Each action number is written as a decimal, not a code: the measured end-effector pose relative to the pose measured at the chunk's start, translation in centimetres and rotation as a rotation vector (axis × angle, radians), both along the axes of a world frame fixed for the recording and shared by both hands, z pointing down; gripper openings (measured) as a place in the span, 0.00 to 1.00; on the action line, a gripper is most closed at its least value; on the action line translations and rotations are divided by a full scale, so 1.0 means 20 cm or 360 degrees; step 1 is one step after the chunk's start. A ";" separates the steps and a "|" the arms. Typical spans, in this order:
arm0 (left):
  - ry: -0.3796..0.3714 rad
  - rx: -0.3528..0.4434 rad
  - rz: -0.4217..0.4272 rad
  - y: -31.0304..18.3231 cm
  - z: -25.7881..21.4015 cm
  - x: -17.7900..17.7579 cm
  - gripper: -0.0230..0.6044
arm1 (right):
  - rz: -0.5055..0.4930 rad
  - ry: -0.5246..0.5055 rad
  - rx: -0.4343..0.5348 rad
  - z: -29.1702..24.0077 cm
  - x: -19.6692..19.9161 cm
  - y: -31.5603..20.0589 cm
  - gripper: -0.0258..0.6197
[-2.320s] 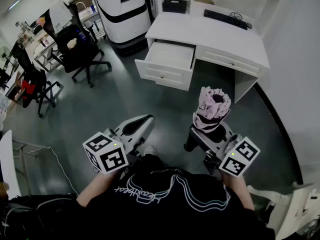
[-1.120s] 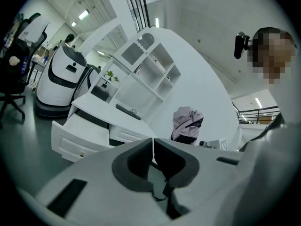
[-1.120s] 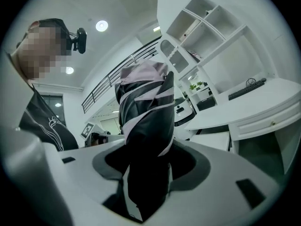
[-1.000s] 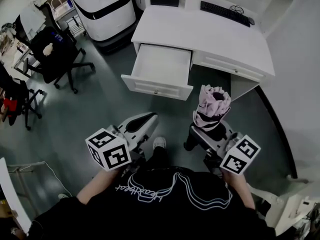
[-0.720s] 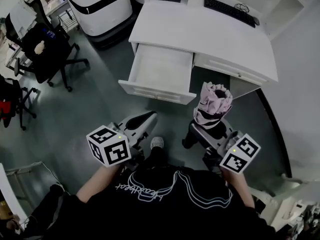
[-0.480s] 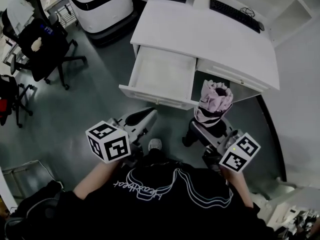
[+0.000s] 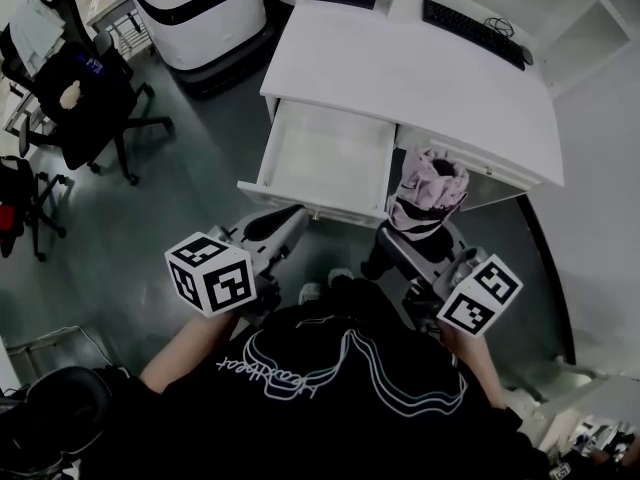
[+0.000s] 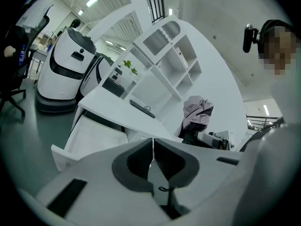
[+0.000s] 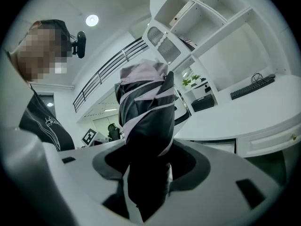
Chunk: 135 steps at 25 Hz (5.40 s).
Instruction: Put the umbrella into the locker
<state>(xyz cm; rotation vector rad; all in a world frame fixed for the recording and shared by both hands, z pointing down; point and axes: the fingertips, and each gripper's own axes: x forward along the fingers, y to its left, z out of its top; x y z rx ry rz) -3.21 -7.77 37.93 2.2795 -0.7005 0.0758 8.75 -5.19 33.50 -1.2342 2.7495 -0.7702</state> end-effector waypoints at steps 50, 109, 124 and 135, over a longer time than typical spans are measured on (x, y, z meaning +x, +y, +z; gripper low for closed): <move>-0.0128 -0.0327 -0.0641 -0.61 0.39 -0.33 0.06 | -0.1021 0.1159 -0.0399 1.39 -0.36 -0.92 0.41; 0.0051 -0.0135 -0.0456 -0.55 0.14 -0.25 0.06 | -0.0446 0.0227 -0.0206 0.49 -0.31 -0.91 0.39; 0.0131 0.0250 -0.0232 -0.36 -0.35 -0.06 0.06 | -0.0382 -0.0034 0.0244 -0.20 -0.20 -0.51 0.04; 0.0142 0.0396 -0.0157 -0.15 -0.51 -0.06 0.06 | -0.0320 -0.0091 0.0387 -0.33 -0.21 -0.28 0.04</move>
